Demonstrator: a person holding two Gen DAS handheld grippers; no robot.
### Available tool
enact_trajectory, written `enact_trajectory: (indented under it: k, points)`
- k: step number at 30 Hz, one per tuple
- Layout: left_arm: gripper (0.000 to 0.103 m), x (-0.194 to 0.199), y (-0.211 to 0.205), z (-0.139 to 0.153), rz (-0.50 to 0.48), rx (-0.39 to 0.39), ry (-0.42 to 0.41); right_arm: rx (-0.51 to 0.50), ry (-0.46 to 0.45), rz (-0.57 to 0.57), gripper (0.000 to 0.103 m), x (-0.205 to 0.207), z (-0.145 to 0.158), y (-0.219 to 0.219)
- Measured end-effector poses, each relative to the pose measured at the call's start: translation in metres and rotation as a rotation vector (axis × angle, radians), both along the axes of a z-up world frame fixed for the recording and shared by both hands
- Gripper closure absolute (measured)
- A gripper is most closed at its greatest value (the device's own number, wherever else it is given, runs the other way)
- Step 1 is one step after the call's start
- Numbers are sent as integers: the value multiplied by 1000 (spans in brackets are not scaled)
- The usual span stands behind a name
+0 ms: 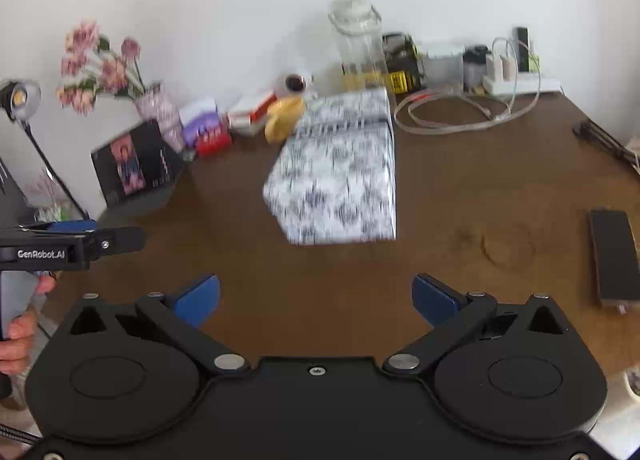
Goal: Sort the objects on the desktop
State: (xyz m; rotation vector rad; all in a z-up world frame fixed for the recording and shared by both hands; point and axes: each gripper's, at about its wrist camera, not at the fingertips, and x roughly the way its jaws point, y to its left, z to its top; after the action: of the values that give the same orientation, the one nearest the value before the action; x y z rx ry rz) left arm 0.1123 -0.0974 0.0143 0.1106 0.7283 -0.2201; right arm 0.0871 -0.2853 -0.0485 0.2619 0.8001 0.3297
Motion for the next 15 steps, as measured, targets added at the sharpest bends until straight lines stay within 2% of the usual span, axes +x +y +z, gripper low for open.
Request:
enact_trajectory:
  k: [6,11,15]
  points:
    - [0,-39,14,-18,46,34,106,-31,66,34,0,-34,-8,10]
    - [0,-54,23,-19,80,29,123,-47,89,53,0,-48,-8,15]
    - [0,-57,28,-16,99,14,129,-51,70,64,0,-55,-3,18]
